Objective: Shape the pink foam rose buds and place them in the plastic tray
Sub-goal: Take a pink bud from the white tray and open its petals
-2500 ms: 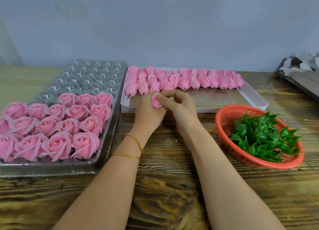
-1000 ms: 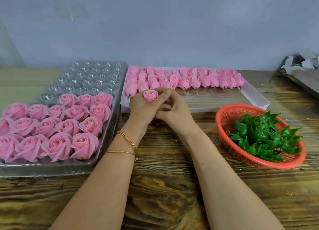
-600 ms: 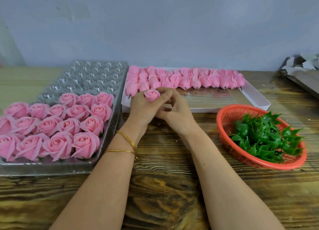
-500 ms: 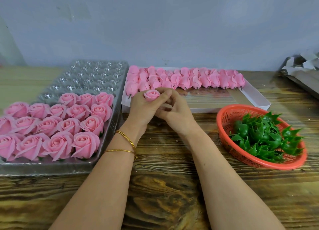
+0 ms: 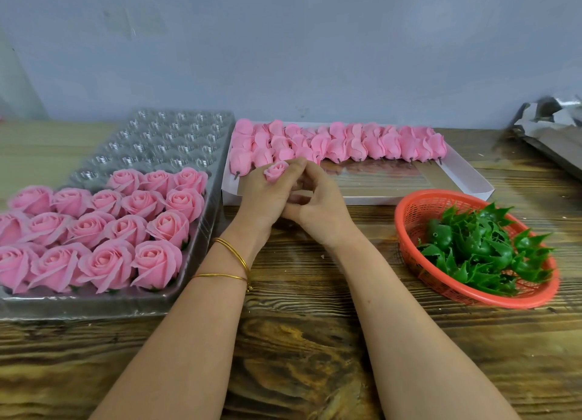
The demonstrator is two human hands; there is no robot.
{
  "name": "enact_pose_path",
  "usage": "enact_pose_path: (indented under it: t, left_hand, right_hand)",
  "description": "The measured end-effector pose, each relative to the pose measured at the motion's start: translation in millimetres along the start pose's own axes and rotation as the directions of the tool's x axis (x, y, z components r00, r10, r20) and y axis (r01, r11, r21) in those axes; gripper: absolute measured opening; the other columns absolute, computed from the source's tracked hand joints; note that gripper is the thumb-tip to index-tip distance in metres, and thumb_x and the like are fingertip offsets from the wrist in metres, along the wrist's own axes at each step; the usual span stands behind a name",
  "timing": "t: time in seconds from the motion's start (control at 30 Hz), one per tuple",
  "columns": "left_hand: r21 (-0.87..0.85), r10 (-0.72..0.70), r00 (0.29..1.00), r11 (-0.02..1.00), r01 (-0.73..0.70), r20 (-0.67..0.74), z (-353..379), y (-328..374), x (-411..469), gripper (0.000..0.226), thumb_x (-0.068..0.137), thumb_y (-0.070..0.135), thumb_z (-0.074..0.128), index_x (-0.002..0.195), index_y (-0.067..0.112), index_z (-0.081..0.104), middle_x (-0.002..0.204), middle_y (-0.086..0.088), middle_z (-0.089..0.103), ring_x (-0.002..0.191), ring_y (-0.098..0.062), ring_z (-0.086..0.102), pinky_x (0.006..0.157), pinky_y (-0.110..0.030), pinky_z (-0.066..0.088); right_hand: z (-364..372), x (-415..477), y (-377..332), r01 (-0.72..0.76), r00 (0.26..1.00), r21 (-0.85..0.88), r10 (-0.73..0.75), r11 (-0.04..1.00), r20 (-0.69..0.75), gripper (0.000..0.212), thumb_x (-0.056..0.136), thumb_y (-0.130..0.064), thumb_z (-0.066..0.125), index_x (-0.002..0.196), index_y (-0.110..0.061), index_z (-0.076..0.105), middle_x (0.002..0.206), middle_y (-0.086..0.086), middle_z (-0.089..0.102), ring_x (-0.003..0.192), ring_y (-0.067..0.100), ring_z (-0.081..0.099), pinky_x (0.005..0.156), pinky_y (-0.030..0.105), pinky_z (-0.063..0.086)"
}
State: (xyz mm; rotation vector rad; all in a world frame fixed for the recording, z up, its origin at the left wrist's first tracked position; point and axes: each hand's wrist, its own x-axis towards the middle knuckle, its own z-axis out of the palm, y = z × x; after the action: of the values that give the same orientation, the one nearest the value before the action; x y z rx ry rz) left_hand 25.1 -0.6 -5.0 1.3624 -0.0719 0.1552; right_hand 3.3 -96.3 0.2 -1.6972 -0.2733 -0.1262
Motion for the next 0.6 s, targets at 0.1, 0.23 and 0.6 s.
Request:
enact_pose_path:
  t: [0.1,0.23,0.6]
  left_hand:
    - [-0.013,0.011,1.0,1.0,-0.011,0.021,1.1,0.9,-1.3,0.023,0.089,0.022,0.067,0.068,0.022,0.074,0.07,0.001,0.072,0.069,-0.011,0.069,0.06,-0.023,0.054]
    - [0.016,0.04,0.998,0.999,-0.041,0.052,-0.8,0.2,-2.3,0.014,0.085,0.023,0.07,0.071,0.023,0.073,0.072,0.002,0.073,0.071,-0.01,0.069,0.06,-0.022,0.054]
    - [0.04,0.05,0.996,0.998,-0.053,0.07,-6.6,-1.4,0.8,0.009,0.077,0.031,0.075,0.081,0.023,0.074,0.071,0.001,0.07,0.073,-0.013,0.066,0.066,-0.028,0.053]
  right_hand:
    - [0.9,1.0,2.2,0.014,1.0,-0.013,-0.015,1.0,-0.025,0.047,0.074,0.014,0.071,0.113,-0.008,0.054,0.095,0.006,0.063,0.087,0.019,0.065,0.082,0.034,0.056]
    - [0.9,2.1,4.0,0.032,0.999,-0.016,-0.032,0.999,-0.019,0.052,0.077,0.012,0.07,0.123,-0.006,0.052,0.11,0.013,0.065,0.1,0.023,0.065,0.089,0.034,0.055]
    - [-0.1,-1.3,1.2,0.032,0.997,0.013,-0.032,0.999,0.071,0.044,0.086,0.012,0.061,0.117,-0.017,0.054,0.095,-0.013,0.062,0.088,-0.001,0.062,0.061,0.009,0.049]
